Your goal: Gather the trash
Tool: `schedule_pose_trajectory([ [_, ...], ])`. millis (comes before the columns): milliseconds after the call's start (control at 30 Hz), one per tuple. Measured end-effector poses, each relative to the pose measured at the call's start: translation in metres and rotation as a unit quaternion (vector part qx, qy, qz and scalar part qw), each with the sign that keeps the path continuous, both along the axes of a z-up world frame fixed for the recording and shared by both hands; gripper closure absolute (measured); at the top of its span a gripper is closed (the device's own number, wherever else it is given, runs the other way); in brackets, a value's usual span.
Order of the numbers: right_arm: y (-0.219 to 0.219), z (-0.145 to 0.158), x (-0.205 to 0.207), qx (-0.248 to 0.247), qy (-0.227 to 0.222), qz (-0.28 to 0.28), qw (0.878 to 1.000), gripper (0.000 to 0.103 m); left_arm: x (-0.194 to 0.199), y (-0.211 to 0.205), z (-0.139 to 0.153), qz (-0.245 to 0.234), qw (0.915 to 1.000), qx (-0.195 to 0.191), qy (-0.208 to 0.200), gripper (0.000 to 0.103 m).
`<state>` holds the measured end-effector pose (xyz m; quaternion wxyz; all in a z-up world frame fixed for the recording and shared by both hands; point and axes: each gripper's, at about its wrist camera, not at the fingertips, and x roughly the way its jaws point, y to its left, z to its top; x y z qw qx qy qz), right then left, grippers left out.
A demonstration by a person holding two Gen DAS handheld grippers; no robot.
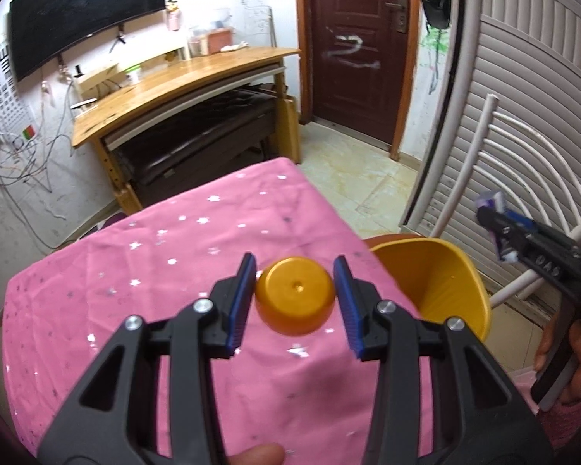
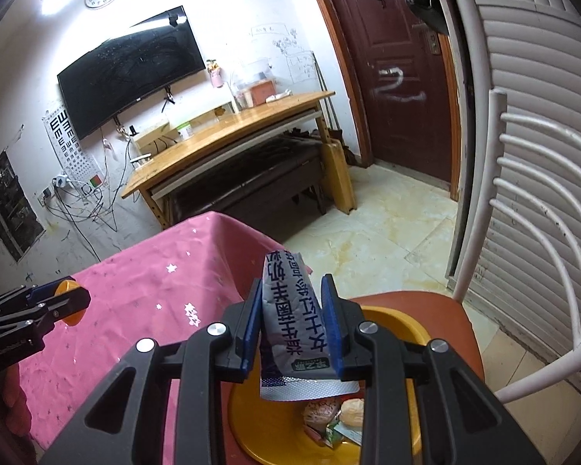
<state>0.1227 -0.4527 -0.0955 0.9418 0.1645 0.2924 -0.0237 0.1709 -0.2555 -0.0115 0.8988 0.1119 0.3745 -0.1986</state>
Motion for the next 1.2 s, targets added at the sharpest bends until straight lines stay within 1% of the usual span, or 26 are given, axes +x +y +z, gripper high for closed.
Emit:
schedule_pose_trajectory([
  [267,-0.024,-0.019,0.003,0.019,0.024,-0.020,0.999,0.076,-0.007,-0.044,-0.009,-0.034,0.9993,0.015,0.007,0.064],
  [333,-0.031,-0.021,0.002,0.024,0.027,-0.026,0.999,0.069,-0.009,-0.055,-0.012,-0.043,0.9989,0.020,0.008,0.064],
  [367,-0.033,-0.021,0.001,0.025,0.026,-0.029,0.999,0.067,-0.009,-0.059,-0.013,-0.046,0.9987,0.021,0.009,0.064],
  [400,-0.036,-0.021,0.000,0.028,0.025,-0.032,0.999,0.062,-0.010,-0.065,-0.015,-0.051,0.9984,0.022,0.011,0.064],
  [433,-0.038,-0.021,-0.001,0.029,0.024,-0.034,0.999,0.059,-0.011,-0.070,-0.017,-0.055,0.9981,0.024,0.013,0.064],
  [567,-0.047,-0.017,-0.009,0.035,0.012,-0.048,0.998,0.057,-0.015,-0.091,-0.026,-0.078,0.9962,0.032,0.021,0.064],
  [700,-0.064,-0.011,-0.022,0.046,-0.008,-0.078,0.996,0.056,-0.021,-0.114,-0.035,-0.108,0.9931,0.033,0.033,0.064],
  [733,-0.069,-0.010,-0.025,0.051,-0.012,-0.086,0.995,0.056,-0.021,-0.119,-0.038,-0.111,0.9925,0.032,0.038,0.058],
  [767,-0.073,-0.009,-0.028,0.054,-0.016,-0.092,0.994,0.056,-0.022,-0.123,-0.040,-0.114,0.9920,0.032,0.042,0.048],
  [867,-0.083,-0.009,-0.034,0.063,-0.024,-0.105,0.992,0.056,-0.023,-0.129,-0.043,-0.120,0.9913,0.033,0.043,0.037],
  [1033,-0.082,-0.010,-0.034,0.068,-0.026,-0.103,0.992,0.056,-0.023,-0.126,-0.045,-0.113,0.9921,0.035,0.042,0.035],
  [1200,-0.071,-0.008,-0.030,0.060,-0.026,-0.092,0.994,0.055,-0.020,-0.107,-0.044,-0.092,0.9946,0.025,0.041,0.035],
])
